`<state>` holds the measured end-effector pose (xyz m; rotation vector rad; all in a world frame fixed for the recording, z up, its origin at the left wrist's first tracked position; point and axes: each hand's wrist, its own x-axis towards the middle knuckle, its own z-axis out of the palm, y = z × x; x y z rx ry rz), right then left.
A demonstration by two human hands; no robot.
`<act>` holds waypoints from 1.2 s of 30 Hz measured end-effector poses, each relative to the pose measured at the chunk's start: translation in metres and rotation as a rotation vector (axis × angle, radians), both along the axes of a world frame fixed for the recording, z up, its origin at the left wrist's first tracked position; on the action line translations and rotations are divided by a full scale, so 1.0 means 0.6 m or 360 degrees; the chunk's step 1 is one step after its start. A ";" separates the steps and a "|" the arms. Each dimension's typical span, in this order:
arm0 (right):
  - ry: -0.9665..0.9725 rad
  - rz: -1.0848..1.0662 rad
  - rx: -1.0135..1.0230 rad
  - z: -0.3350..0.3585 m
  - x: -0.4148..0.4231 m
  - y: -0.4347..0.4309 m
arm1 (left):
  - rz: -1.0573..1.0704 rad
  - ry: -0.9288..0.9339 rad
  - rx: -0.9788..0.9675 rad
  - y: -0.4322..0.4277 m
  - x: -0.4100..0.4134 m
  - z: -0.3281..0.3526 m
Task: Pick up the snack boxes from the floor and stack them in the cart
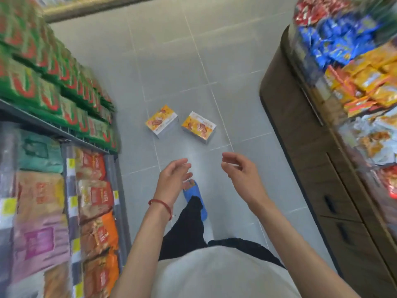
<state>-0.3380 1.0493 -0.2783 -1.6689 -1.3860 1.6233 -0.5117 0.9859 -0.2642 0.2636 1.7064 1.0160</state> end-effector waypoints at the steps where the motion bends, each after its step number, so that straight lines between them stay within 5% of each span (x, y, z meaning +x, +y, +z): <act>1: -0.0015 -0.0026 -0.0005 0.000 -0.017 0.027 | -0.0014 -0.0002 0.0002 0.034 -0.025 -0.004; 11: -0.0034 -0.0187 -0.0172 -0.008 -0.154 0.242 | -0.0165 0.0011 -0.0050 0.301 -0.176 -0.006; 25: -0.0118 -0.0104 -0.0277 -0.090 -0.205 0.579 | -0.0033 -0.0005 -0.0310 0.617 -0.219 -0.090; 36: -0.0227 -0.0280 -0.0526 -0.255 -0.248 0.669 | -0.0177 0.0017 -0.0588 0.716 -0.251 -0.261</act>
